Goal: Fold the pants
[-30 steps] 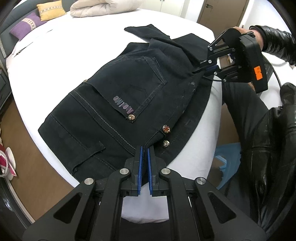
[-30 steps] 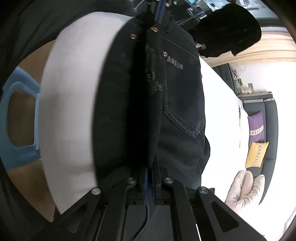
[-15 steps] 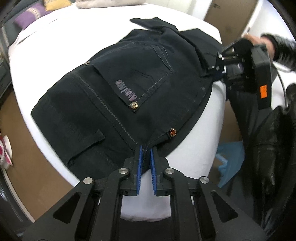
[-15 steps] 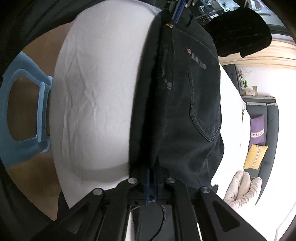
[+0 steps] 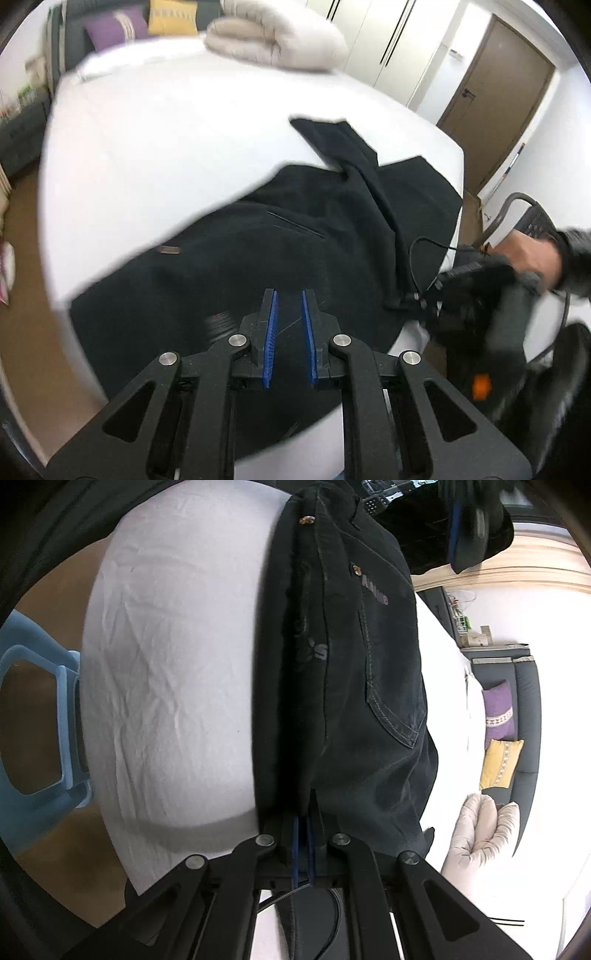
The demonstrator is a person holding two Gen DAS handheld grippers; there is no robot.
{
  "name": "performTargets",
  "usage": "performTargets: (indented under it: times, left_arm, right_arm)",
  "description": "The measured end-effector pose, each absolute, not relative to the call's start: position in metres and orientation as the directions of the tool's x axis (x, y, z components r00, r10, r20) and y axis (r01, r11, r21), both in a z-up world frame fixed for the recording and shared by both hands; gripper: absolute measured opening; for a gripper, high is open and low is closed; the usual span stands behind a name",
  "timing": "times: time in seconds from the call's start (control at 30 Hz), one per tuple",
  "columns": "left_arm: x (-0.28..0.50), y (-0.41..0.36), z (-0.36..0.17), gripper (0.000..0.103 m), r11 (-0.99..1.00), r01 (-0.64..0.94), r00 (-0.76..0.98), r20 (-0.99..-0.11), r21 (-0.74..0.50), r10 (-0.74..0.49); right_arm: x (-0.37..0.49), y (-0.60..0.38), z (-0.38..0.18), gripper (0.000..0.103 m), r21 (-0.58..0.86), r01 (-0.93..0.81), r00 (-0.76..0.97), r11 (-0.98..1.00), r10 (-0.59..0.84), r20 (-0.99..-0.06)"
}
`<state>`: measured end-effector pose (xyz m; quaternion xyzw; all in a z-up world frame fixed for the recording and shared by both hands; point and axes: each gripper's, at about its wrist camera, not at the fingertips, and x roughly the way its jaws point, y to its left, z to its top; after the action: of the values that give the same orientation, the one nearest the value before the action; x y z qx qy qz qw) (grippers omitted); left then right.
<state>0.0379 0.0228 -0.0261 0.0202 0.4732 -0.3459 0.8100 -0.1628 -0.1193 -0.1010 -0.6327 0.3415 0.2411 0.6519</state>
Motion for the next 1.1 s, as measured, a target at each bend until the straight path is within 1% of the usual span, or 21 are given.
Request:
performTargets:
  times: [0.07,0.1,0.13,0.2,0.23,0.27,0.3,0.33,0.37,0.43,0.53,0.63,0.7,0.73,0.8,0.83,0.87,0.93,1.03,1.07,1.1]
  left_arm:
    - [0.044,-0.001,-0.055,0.012,0.765,0.551,0.255,-0.806,-0.333,-0.534]
    - [0.046,-0.014,-0.075,0.012,0.777,0.536,0.214,-0.837,-0.330,-0.503]
    - [0.045,-0.020,-0.087,0.012,0.791,0.526,0.205,-0.856,-0.312,-0.474]
    - [0.043,-0.020,-0.092,0.012,0.805,0.500,0.232,-0.846,-0.319,-0.480]
    - [0.045,-0.016,-0.092,0.012,0.806,0.475,0.220,-0.839,-0.353,-0.497]
    - [0.046,-0.013,-0.093,0.012,0.806,0.461,0.213,-0.835,-0.372,-0.507]
    - [0.048,-0.012,-0.094,0.012,0.805,0.447,0.207,-0.830,-0.391,-0.518]
    - [0.048,-0.011,-0.094,0.012,0.805,0.443,0.206,-0.828,-0.396,-0.521]
    - [0.049,-0.012,-0.094,0.012,0.807,0.439,0.208,-0.829,-0.395,-0.519]
    - [0.051,-0.016,-0.094,0.012,0.817,0.423,0.217,-0.832,-0.391,-0.510]
    - [0.049,-0.017,-0.096,0.012,0.831,0.409,0.234,-0.837,-0.377,-0.495]
    - [0.039,-0.003,-0.099,0.012,0.839,0.400,0.249,-0.837,-0.370,-0.488]
    - [0.036,-0.004,-0.101,0.012,0.842,0.392,0.255,-0.835,-0.372,-0.488]
    - [0.034,-0.004,-0.102,0.012,0.842,0.389,0.257,-0.834,-0.374,-0.489]
    - [0.032,-0.002,-0.102,0.012,0.841,0.389,0.258,-0.831,-0.376,-0.492]
    - [0.027,0.005,-0.101,0.012,0.840,0.389,0.258,-0.830,-0.379,-0.495]
    - [0.025,0.011,-0.101,0.012,0.838,0.386,0.256,-0.828,-0.386,-0.499]
    - [0.024,0.013,-0.101,0.012,0.834,0.382,0.252,-0.824,-0.397,-0.508]
    - [0.028,0.017,-0.103,0.012,0.830,0.382,0.247,-0.820,-0.407,-0.516]
    - [0.030,0.018,-0.104,0.012,0.828,0.382,0.247,-0.818,-0.410,-0.519]
    - [0.031,0.018,-0.105,0.012,0.828,0.381,0.247,-0.817,-0.412,-0.521]
  right_arm:
    - [-0.164,-0.120,-0.099,0.008,-0.672,-0.731,0.663,0.119,-0.112,-0.741]
    - [-0.164,-0.120,-0.098,0.008,-0.679,-0.721,0.670,0.138,-0.108,-0.734]
    - [-0.163,-0.122,-0.094,0.012,-0.678,-0.715,0.671,0.172,-0.104,-0.734]
    - [-0.160,-0.131,-0.077,0.029,-0.645,-0.710,0.652,0.283,-0.082,-0.754]
    - [-0.156,-0.140,-0.061,0.044,-0.598,-0.706,0.632,0.379,-0.044,-0.773]
    - [-0.148,-0.153,-0.043,0.062,-0.513,-0.704,0.593,0.491,0.010,-0.805]
    - [-0.137,-0.166,-0.028,0.069,-0.425,-0.691,0.558,0.584,0.057,-0.828]
    - [-0.119,-0.187,-0.010,0.073,-0.309,-0.644,0.524,0.700,0.110,-0.844]
    - [-0.096,-0.210,0.004,0.073,-0.218,-0.567,0.514,0.794,0.134,-0.847]
    - [-0.051,-0.256,0.025,0.073,-0.105,-0.379,0.525,0.920,0.120,-0.842]
    - [0.022,-0.319,0.036,0.073,0.022,-0.112,0.526,0.993,0.078,-0.847]
    - [0.094,-0.350,0.022,0.073,0.009,0.070,0.484,0.998,-0.026,-0.874]
    - [0.136,-0.359,0.002,0.073,0.016,0.135,0.436,0.991,-0.045,-0.899]
    - [0.156,-0.362,-0.011,0.072,-0.012,0.180,0.412,0.984,-0.086,-0.907]
    - [0.185,-0.367,-0.033,0.072,-0.041,0.231,0.363,0.972,-0.125,-0.923]
    - [0.195,-0.370,-0.043,0.069,-0.053,0.252,0.343,0.966,-0.140,-0.929]
    - [0.205,-0.371,-0.055,0.068,-0.072,0.281,0.315,0.957,-0.163,-0.935]
    - [0.214,-0.374,-0.072,0.068,-0.074,0.312,0.277,0.947,-0.165,-0.947]
    - [0.214,-0.377,-0.082,0.059,-0.037,0.325,0.295,0.945,-0.139,-0.945]
    - [0.213,-0.378,-0.081,0.047,-0.028,0.322,0.308,0.946,-0.133,-0.942]
    - [0.212,-0.378,-0.080,0.040,-0.026,0.317,0.313,0.948,-0.131,-0.941]
